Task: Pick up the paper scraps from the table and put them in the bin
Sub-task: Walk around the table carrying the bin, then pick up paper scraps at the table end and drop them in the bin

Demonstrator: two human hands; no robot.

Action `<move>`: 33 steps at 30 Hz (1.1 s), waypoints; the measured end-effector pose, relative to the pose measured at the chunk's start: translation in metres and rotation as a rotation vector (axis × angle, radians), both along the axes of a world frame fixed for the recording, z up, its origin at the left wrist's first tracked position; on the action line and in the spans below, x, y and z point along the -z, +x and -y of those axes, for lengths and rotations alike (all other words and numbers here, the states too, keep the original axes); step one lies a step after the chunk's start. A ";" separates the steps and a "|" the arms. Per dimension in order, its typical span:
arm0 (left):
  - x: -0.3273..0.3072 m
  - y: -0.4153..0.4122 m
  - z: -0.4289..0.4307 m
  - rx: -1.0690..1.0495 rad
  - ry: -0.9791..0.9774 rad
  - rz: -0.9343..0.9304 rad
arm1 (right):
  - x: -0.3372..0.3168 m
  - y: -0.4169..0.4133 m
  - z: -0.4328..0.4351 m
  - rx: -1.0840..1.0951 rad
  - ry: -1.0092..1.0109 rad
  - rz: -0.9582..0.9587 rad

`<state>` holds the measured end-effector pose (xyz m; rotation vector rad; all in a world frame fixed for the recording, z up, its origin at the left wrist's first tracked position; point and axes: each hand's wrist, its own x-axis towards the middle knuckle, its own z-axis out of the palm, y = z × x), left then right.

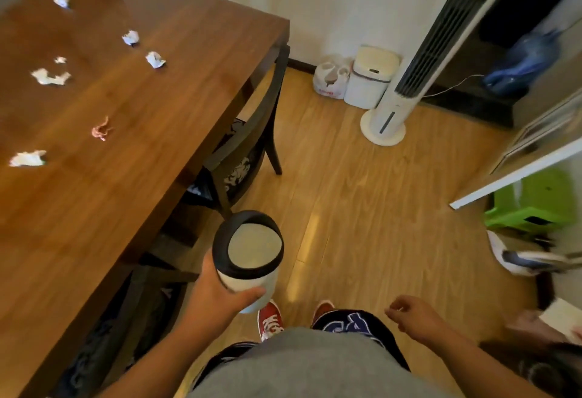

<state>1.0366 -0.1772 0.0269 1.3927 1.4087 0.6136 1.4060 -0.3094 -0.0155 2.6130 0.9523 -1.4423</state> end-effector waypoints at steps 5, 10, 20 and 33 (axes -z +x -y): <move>-0.028 0.031 -0.064 -0.036 0.056 0.091 | -0.020 0.019 -0.073 -0.079 0.046 -0.028; -0.048 0.044 -0.121 -0.205 0.109 0.100 | -0.059 0.012 -0.194 -0.360 0.253 -0.069; -0.076 0.012 -0.171 -0.737 0.169 0.066 | -0.136 -0.080 -0.418 -0.927 0.522 -0.338; -0.055 -0.117 -0.171 -1.218 0.050 0.057 | -0.119 -0.316 -0.550 -1.385 0.370 -0.416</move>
